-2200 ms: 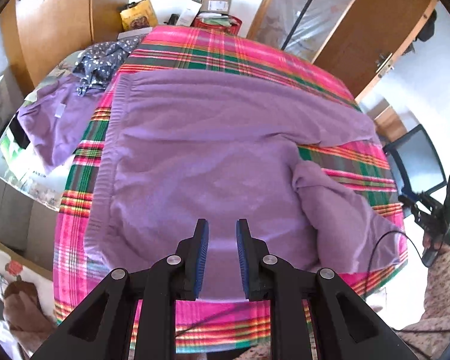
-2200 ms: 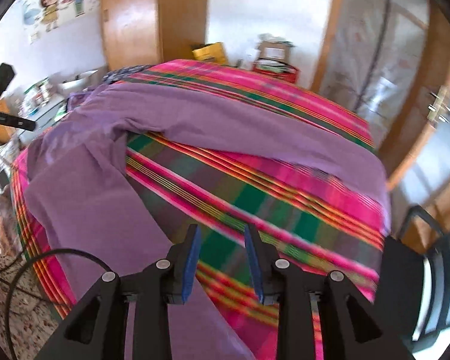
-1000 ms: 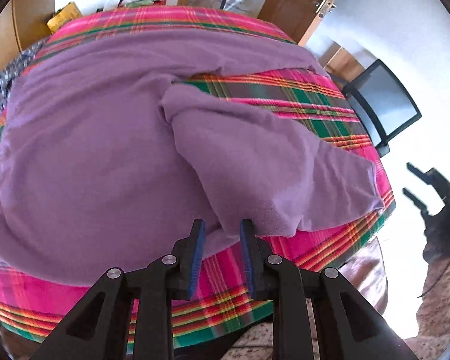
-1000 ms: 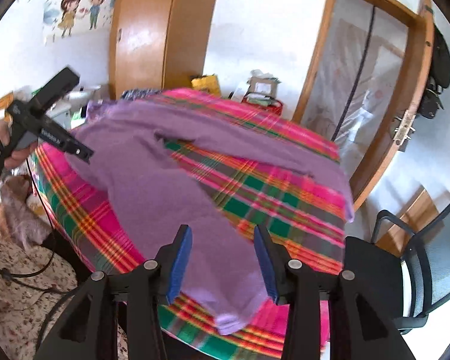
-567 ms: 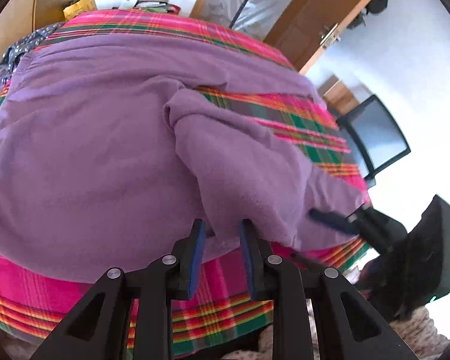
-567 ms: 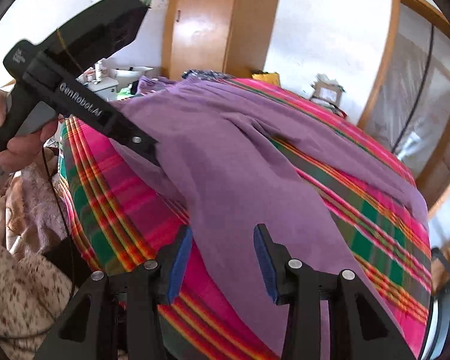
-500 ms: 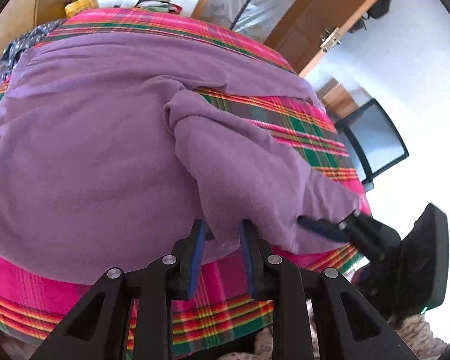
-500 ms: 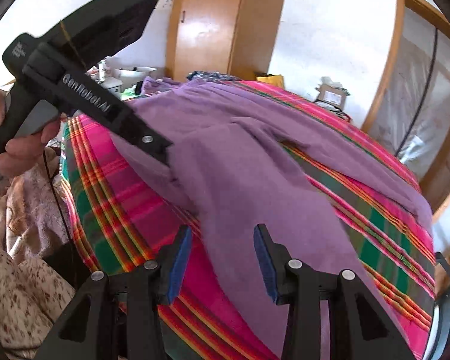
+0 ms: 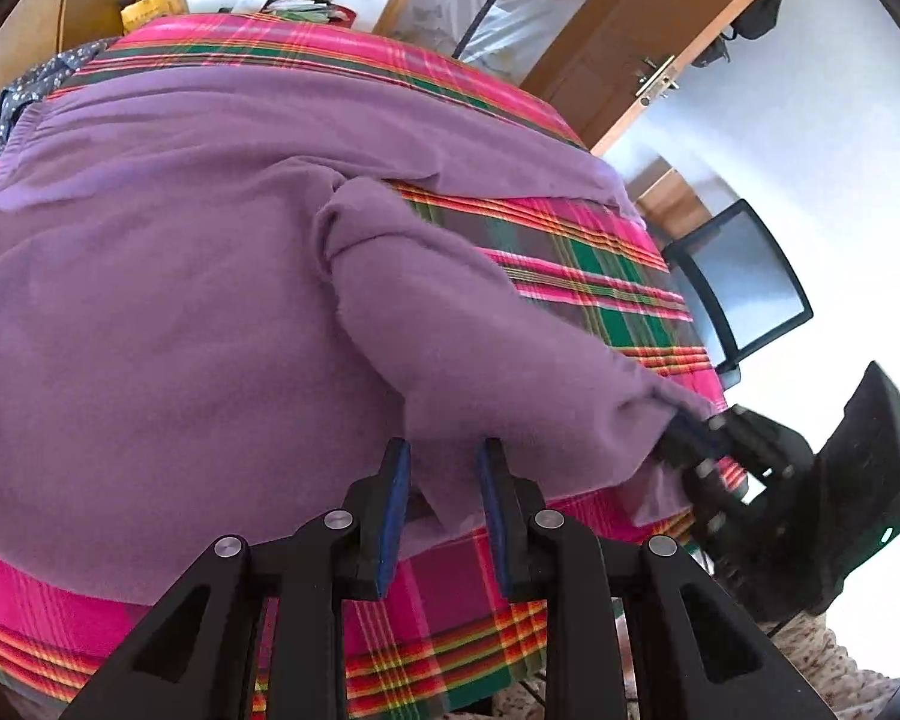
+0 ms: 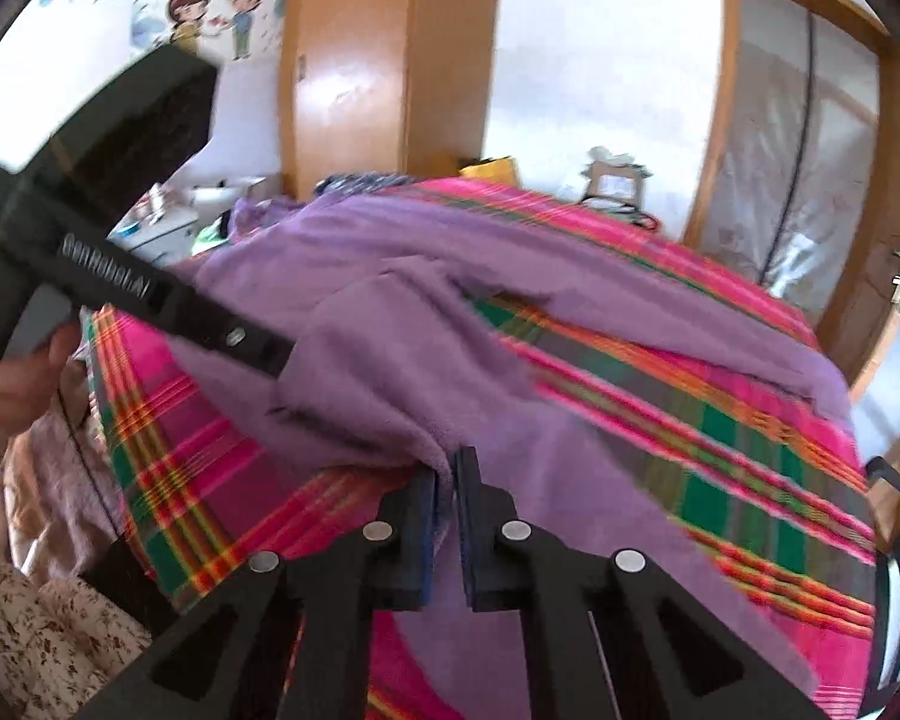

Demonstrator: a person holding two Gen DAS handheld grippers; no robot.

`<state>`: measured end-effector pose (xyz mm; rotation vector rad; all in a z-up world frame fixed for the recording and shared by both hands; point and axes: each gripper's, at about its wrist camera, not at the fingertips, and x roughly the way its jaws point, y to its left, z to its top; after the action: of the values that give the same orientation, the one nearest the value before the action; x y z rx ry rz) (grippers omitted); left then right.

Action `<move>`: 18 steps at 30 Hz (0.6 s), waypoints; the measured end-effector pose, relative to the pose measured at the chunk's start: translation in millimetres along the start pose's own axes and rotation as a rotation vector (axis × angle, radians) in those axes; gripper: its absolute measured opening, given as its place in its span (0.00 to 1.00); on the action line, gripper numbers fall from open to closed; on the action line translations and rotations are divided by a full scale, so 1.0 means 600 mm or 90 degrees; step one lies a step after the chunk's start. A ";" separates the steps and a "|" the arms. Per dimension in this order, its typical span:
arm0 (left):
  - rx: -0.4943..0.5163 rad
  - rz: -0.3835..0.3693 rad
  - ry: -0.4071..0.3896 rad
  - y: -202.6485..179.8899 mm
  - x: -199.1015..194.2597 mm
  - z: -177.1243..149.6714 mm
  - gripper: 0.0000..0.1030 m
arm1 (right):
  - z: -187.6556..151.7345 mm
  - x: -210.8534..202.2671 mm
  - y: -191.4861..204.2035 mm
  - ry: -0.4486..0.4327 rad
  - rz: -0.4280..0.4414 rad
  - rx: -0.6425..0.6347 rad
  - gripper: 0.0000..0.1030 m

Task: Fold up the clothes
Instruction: 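Move the right gripper toward the fleece edge near the left gripper, then grasp the purple fleece edge with the right gripper and pull it outward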

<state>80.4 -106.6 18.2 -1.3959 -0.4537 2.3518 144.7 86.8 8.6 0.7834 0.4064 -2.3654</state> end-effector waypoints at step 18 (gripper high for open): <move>0.013 0.050 0.050 0.001 0.042 -0.013 0.24 | -0.018 -0.053 -0.170 -0.038 -0.154 0.149 0.06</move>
<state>76.0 -94.8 -4.7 -1.5164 -0.3569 2.3464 105.1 184.6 29.9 0.8047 0.2102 -2.6903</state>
